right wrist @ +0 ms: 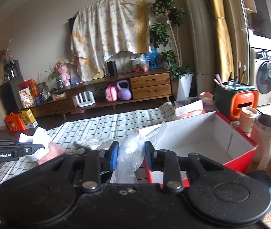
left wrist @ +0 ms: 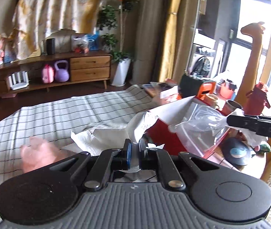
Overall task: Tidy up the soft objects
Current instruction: 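Carry the napkin and plastic bag with both tools into the red box, then open both tools to drop the napkin and bag in the box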
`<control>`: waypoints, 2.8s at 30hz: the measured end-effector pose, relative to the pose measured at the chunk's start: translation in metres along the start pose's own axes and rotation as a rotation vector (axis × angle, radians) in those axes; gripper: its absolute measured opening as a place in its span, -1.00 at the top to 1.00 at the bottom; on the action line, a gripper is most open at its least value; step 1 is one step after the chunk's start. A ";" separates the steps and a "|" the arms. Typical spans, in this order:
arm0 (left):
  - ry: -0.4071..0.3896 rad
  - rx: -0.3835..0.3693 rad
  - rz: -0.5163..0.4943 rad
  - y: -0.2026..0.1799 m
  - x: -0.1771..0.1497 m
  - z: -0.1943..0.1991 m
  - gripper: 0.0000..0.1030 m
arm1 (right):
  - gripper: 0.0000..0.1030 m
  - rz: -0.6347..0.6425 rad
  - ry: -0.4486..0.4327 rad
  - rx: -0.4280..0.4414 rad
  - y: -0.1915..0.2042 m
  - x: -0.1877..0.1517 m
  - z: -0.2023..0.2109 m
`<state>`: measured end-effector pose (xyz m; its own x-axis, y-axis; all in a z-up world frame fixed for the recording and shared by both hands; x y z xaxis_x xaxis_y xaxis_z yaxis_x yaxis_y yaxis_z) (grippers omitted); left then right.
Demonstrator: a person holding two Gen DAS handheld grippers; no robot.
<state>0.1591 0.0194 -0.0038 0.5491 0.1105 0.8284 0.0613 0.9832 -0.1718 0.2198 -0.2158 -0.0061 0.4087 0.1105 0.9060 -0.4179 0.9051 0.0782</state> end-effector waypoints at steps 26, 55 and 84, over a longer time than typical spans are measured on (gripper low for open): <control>0.105 -0.290 -0.218 -0.188 0.051 -0.154 0.86 | 0.46 -0.074 0.085 -0.193 -0.141 -0.018 -0.062; 0.399 -0.240 -0.098 -0.192 0.013 -0.299 0.86 | 0.44 0.060 0.348 -0.178 -0.149 -0.052 -0.143; 0.400 -0.220 -0.024 -0.185 0.026 -0.288 -0.35 | -0.33 0.150 0.342 -0.146 -0.140 -0.044 -0.106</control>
<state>0.4021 -0.2013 -0.1042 0.8215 -0.0194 0.5699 0.2302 0.9257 -0.3002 0.3463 -0.3034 -0.1012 0.6085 0.3542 0.7102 -0.3841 0.9145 -0.1270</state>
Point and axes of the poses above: each gripper's, at about its wrist camera, not at the fingertips, and z roughly against the way its jaws point, y to its left, x to its top, the point moved 5 cm from there along -z, roughly the way its jaws point, and after that the axes turned 4 degrees about z, right-handed, at the moved point
